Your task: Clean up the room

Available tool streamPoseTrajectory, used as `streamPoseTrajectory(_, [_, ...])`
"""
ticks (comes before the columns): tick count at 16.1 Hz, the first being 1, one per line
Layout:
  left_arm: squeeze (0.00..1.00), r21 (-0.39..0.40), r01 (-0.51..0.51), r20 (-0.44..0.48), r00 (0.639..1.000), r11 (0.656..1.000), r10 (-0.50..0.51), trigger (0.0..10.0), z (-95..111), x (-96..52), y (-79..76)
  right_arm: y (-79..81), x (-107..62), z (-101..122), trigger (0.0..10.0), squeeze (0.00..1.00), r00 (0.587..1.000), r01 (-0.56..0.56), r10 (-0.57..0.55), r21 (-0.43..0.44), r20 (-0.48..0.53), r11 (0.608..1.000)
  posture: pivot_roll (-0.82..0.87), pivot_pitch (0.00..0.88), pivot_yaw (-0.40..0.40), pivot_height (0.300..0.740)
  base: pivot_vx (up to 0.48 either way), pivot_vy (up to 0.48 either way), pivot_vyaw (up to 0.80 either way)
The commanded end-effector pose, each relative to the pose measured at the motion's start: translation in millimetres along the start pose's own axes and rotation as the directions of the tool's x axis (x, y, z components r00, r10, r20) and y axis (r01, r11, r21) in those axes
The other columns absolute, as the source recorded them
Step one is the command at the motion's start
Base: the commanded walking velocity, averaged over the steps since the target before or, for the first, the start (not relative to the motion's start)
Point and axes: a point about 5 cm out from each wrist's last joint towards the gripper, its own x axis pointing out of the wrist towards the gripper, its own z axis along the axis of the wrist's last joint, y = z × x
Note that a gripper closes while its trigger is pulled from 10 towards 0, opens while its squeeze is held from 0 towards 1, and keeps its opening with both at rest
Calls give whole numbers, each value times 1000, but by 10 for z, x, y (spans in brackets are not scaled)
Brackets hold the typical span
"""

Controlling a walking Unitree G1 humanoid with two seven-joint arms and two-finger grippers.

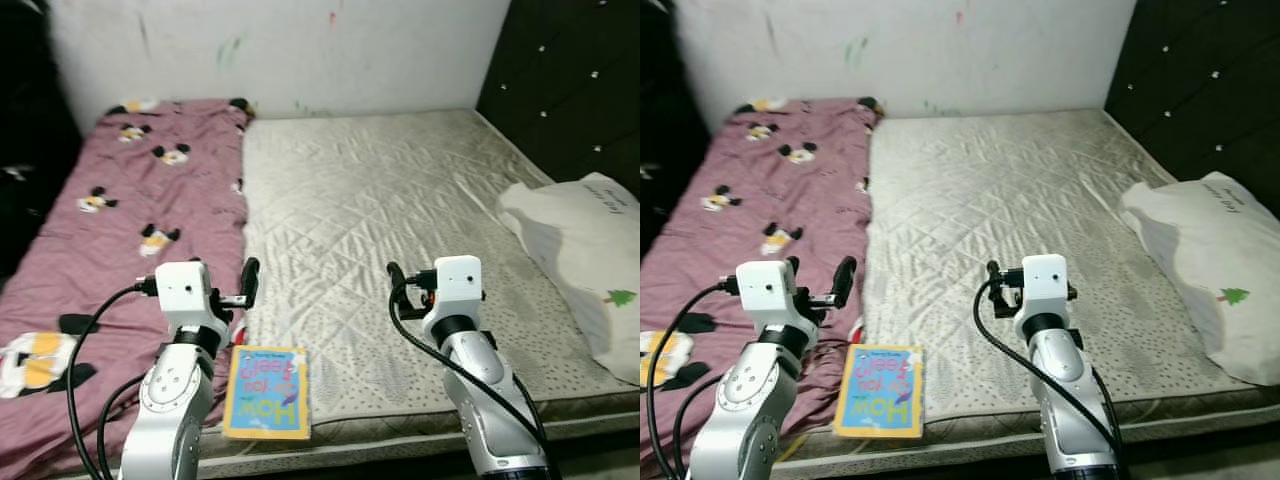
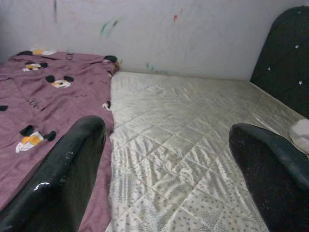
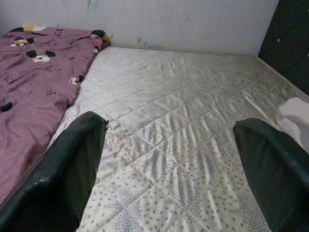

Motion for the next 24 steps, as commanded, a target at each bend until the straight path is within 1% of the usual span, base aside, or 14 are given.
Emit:
streamPoseTrajectory(1, [0,6,-13,-13,1000,1000,13,10000,-9,-3,6,-17,5,2,10000,0,1000,6,-6,3,4,1000,9,26,14,740,0,0,0])
streamPoseTrajectory(11, [0,-3,-10,-5,1000,1000,10,10000,1,10,4,-23,28,10,10000,0,1000,9,-9,3,7,1000,9,30,12,740,0,447,0])
streamPoseTrajectory(14, [0,47,-30,-18,999,998,31,10000,-34,4,2,-33,28,15,10000,0,1000,12,-12,3,10,1000,8,31,13,740,0,0,0])
streamPoseTrajectory(15, [0,57,-26,-2,1000,998,26,10000,-26,-2,5,-33,29,16,10000,0,1000,15,-15,9,10,1000,8,34,13,740,0,0,0])
streamPoseTrajectory(16, [0,36,-30,-15,999,999,30,10000,-38,-6,17,-36,33,5,10000,0,1000,19,-19,23,-3,1000,8,34,13,740,0,0,0])
streamPoseTrajectory(17, [0,34,-33,-17,999,999,33,10000,-37,-5,22,-40,35,1,10000,0,1000,21,-21,26,-8,999,8,34,13,740,0,0,0])
streamPoseTrajectory(18, [0,55,-22,-11,1000,998,22,10000,-22,2,19,-41,40,1,10000,0,1000,22,-21,31,-8,999,10,37,17,740,0,0,-800])
streamPoseTrajectory(20, [0,63,-22,-8,1000,998,22,10000,-12,16,18,-29,57,24,10000,0,1000,16,-17,24,6,1000,6,38,21,740,0,0,-741])
streamPoseTrajectory(22, [0,47,-46,-13,999,998,47,10000,-28,16,28,-21,65,40,10000,0,1000,16,-16,20,12,1000,4,37,22,740,0,0,0])
streamPoseTrajectory(24, [0,58,-51,-8,999,997,51,10000,-26,3,41,-30,55,20,10000,0,1000,20,-20,24,0,999,4,37,22,740,0,0,0])
